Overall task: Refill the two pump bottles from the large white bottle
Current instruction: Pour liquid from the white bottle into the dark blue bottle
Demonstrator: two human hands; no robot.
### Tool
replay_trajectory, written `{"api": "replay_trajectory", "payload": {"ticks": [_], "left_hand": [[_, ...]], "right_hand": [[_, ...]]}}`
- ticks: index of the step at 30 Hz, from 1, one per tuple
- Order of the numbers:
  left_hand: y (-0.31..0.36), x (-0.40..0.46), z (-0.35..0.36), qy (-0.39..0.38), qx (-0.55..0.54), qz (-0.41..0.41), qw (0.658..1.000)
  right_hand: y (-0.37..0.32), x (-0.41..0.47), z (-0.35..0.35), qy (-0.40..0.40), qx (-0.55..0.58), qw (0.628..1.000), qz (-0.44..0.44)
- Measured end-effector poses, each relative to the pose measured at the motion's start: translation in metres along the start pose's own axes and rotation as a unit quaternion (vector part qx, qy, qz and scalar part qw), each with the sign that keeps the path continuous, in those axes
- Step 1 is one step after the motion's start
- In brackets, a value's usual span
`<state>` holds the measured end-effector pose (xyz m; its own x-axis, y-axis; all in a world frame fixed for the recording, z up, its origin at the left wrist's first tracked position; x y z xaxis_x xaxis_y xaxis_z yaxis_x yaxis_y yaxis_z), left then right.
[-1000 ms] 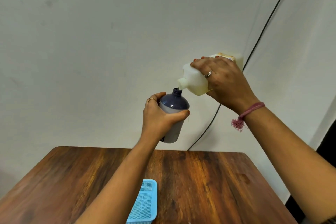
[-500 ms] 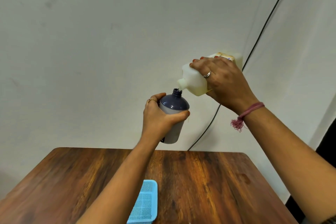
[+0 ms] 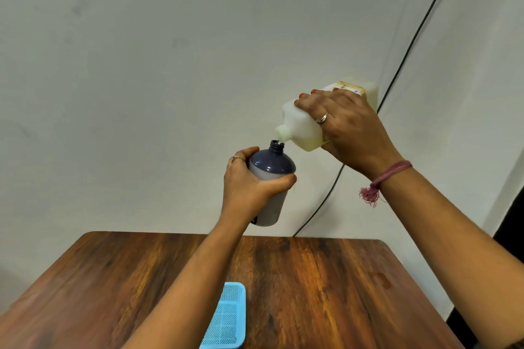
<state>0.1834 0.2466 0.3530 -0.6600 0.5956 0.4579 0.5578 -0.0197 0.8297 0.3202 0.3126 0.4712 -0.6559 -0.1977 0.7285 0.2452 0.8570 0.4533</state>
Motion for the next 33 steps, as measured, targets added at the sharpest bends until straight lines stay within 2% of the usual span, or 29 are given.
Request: {"api": "replay_trajectory", "payload": {"ticks": [33], "left_hand": [[-0.0032, -0.0012, 0.0027, -0.003, -0.009, -0.01, 1.0]], "right_hand": [[-0.0059, 0.0013, -0.0027, 0.008, -0.034, 0.999, -0.03]]}}
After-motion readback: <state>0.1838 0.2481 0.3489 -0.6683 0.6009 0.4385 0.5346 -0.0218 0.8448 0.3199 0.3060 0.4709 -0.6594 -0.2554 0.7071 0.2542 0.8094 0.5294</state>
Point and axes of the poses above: each hand's wrist, its own x-axis towards the middle knuckle, its own z-axis out of the palm, y = z × x, the point moved 8 cm from there along x, towards the middle knuckle, and after that the axes turned 11 degrees about x, right-handed, at the moved point
